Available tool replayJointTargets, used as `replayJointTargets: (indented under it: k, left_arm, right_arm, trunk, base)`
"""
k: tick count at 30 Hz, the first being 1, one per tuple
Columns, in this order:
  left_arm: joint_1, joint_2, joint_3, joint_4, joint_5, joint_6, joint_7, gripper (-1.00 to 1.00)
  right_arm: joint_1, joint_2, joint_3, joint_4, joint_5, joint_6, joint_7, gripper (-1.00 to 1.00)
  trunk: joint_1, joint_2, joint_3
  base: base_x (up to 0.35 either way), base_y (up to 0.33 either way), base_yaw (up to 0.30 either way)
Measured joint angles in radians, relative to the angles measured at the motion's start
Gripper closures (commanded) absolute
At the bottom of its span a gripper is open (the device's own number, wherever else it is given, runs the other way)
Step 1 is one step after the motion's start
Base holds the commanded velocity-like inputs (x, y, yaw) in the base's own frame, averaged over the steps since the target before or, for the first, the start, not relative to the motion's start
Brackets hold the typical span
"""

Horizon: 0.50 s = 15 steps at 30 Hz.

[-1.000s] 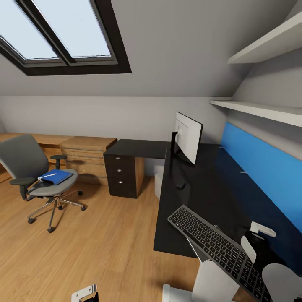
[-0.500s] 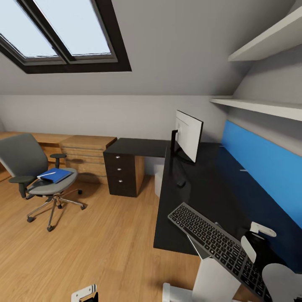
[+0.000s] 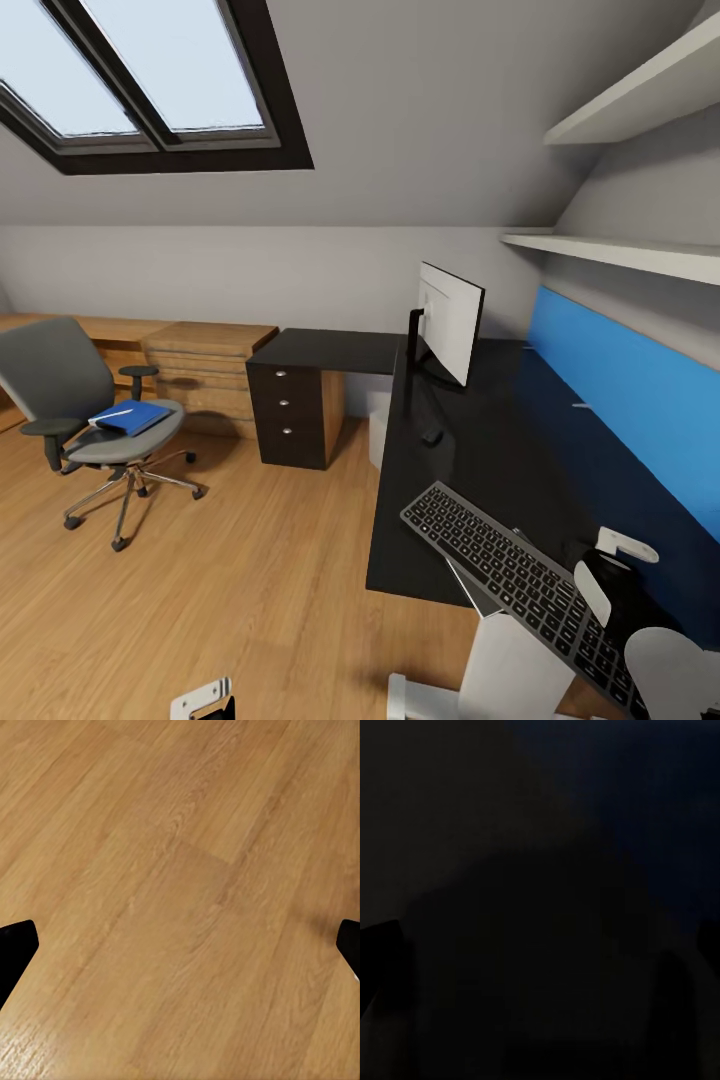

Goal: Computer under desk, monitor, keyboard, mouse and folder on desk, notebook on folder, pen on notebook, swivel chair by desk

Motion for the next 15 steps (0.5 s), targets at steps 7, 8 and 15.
replayJointTargets:
  k: [7,8,15]
  left_arm:
    - [0.0,0.001,-0.001,0.004,0.0,0.0,-0.002,-1.0]
    - [0.0,0.001,-0.002,0.004,0.0,0.0,-0.002,-1.0]
    - [0.0,0.002,-0.002,0.004,0.0,0.0,-0.002,-1.0]
  right_arm:
    - [0.0,0.0,0.001,0.0,0.001,0.0,0.0,-1.0]
    - [0.0,0.0,0.0,0.0,0.003,-0.001,-0.001,-1.0]
    - [0.0,0.001,0.001,0.0,0.0,-0.002,0.001,-1.0]
  trunk:
    - [0.0,0.0,0.0]
    - [0.0,0.0,0.0]
    - [0.0,0.0,0.0]
  base:
    - [-0.007,0.0,0.0]
    - [-0.071,0.0,0.0]
    - [-0.141,0.0,0.0]
